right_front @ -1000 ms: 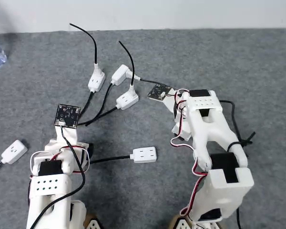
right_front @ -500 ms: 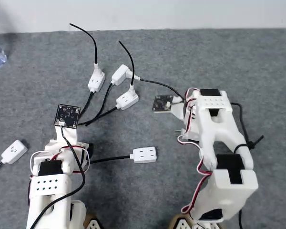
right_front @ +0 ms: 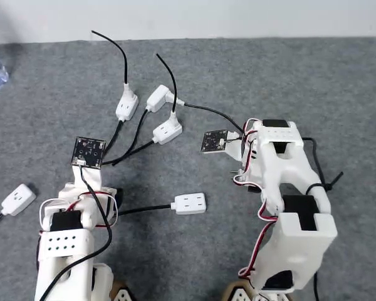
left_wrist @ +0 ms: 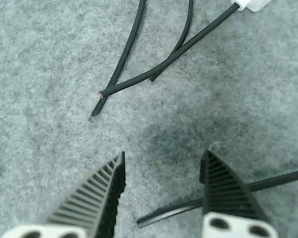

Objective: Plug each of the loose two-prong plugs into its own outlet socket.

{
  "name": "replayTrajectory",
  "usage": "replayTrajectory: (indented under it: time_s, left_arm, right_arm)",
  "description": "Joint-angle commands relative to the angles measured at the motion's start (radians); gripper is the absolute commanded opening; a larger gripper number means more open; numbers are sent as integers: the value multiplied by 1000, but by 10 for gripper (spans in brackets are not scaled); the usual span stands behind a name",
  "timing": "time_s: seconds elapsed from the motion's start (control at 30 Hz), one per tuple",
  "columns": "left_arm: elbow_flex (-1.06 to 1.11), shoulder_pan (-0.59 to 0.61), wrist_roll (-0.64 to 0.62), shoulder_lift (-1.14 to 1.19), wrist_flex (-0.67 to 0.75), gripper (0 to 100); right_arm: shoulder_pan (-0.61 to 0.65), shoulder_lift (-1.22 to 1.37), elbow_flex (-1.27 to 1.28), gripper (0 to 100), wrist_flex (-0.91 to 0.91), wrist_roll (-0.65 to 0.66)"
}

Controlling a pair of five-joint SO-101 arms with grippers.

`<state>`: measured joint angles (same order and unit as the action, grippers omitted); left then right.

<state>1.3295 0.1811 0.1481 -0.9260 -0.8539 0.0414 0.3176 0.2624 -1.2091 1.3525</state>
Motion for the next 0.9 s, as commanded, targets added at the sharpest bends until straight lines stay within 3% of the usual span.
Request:
replayTrajectory:
  time_s: [0.0, 0.37, 0.57, 0.87]
  left_arm:
    - [-8, -3, 8, -17, -5, 229]
    - [-8, -3, 8, -17, -5, 229]
    - [-8, -3, 8, -17, -5, 229]
    - [-8, -3, 8, -17, -5, 229]
  right_arm:
    - [45, 25, -41, 295, 8, 9]
    - [113, 36, -44, 225, 8, 8]
    - [111, 39, -43, 139, 5, 9]
    - [114, 44, -41, 132, 5, 17]
